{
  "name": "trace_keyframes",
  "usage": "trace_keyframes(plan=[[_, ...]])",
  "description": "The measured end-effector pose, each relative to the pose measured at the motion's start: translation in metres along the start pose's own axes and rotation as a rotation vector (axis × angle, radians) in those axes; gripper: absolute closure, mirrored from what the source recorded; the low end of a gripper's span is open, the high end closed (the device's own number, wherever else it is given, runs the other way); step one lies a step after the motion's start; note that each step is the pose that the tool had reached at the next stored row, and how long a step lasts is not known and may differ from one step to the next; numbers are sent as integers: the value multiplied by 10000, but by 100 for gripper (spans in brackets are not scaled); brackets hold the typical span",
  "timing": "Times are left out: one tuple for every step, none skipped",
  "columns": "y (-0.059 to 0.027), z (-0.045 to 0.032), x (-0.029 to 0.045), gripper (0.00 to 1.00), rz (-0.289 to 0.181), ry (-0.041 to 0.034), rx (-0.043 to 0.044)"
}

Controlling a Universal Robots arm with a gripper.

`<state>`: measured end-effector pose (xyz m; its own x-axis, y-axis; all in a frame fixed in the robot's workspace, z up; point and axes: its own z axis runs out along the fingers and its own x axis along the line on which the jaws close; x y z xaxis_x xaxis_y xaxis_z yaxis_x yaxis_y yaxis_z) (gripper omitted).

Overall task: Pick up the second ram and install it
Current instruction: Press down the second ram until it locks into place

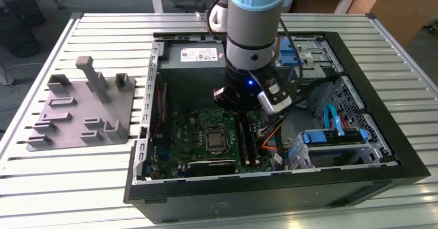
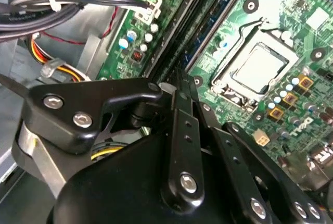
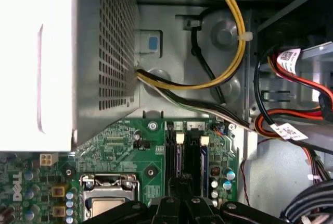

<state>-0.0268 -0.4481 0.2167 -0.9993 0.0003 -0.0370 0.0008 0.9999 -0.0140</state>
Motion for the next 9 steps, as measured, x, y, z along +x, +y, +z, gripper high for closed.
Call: trace_keyframes(plan=[[0, 4, 1, 90, 0, 1, 1], [0, 5, 1, 90, 1, 0, 1], [0, 6, 1, 90, 1, -1, -1], [1, 7, 1, 90, 2, -2, -5], [2, -3, 0, 90, 2, -4, -11], [5, -21, -2, 90, 3, -13, -35], [5, -52, -3, 90, 4, -11, -38], [1, -90, -3, 90, 3, -8, -16], [-3, -111, -3, 90, 3, -6, -9]])
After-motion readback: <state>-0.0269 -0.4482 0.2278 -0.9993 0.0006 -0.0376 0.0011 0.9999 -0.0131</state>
